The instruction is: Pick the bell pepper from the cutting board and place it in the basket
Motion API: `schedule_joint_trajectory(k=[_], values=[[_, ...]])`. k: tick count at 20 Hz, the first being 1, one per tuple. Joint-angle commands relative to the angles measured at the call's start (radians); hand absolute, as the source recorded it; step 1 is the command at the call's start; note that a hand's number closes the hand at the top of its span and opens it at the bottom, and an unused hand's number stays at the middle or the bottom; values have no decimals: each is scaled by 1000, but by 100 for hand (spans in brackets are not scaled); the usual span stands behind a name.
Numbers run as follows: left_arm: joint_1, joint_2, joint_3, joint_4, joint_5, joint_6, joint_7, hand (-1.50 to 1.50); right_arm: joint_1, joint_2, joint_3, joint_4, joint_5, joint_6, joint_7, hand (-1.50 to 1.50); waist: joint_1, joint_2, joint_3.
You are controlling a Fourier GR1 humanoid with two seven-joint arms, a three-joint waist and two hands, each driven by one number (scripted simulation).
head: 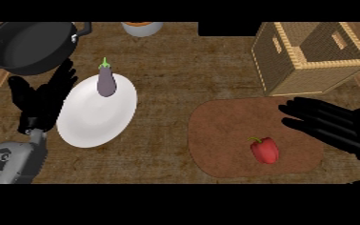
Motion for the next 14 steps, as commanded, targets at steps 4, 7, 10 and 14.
schedule_joint_trajectory(k=[4, 7, 10, 14], values=[[4, 3, 42, 12, -1, -53, 3, 0, 9, 99, 94, 193, 93, -132, -190, -150, 1, -2, -2], [56, -4, 49, -71, -27, -44, 35, 0, 33, 140, 163, 262, 223, -231, -240, -150, 1, -4, -1], [28, -43, 31, -34, -61, -18, 24, 0, -12, 165, 253, 369, 362, -305, -219, -150, 2, -2, -2], [5, -51, 48, -60, -54, -34, 79, 0, -98, 156, 249, 507, 408, -288, -246, -150, 6, -1, -1]])
